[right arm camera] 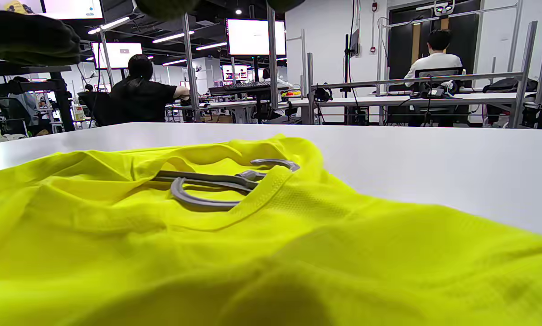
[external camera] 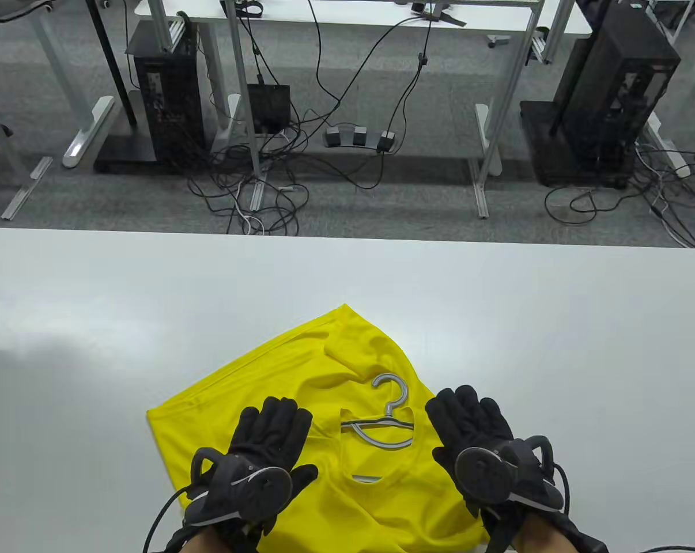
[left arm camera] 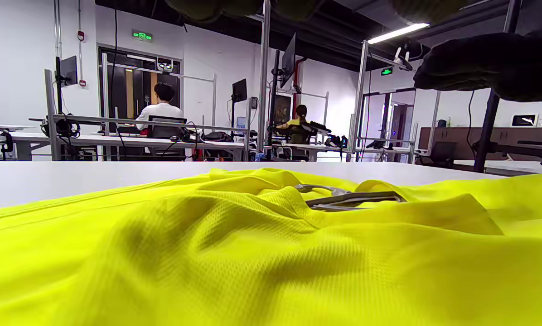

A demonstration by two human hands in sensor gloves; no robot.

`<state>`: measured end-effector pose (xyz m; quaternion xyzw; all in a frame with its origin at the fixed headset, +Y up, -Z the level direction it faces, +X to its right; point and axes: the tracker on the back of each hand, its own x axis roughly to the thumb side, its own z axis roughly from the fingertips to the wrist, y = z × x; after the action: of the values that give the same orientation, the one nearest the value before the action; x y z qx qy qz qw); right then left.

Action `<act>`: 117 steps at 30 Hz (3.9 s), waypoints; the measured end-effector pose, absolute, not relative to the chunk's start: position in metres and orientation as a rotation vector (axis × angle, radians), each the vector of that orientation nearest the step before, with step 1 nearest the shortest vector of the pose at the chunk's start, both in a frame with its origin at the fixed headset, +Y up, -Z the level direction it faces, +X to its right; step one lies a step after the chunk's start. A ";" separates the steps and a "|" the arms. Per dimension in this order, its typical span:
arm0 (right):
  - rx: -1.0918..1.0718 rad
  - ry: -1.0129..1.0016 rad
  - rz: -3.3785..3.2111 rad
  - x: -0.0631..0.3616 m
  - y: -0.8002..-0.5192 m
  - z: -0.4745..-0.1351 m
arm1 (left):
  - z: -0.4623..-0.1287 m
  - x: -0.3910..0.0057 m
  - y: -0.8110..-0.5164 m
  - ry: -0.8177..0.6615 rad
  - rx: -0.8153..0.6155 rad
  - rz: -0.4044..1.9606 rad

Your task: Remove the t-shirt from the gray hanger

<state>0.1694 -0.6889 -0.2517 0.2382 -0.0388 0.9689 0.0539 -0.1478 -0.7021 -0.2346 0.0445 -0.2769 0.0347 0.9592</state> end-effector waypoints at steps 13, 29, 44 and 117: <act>0.438 0.060 3.003 0.189 -0.721 -0.276 | -0.236 -0.148 -0.702 -0.545 0.098 0.080; 0.342 0.220 3.362 0.175 -0.776 -0.296 | -0.237 -0.154 -0.703 -0.521 0.082 0.101; 0.296 -0.425 2.694 0.209 -0.703 -0.277 | -0.247 -0.181 -0.702 -0.329 0.192 0.111; 0.967 -0.728 2.677 0.146 -0.682 -0.225 | -0.218 -0.117 -0.696 -0.537 0.346 0.041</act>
<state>0.1456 -0.6820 -0.2250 0.3275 -0.2466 0.9064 0.1017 -0.1168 -0.6965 -0.2183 0.1699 -0.2637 0.0200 0.9493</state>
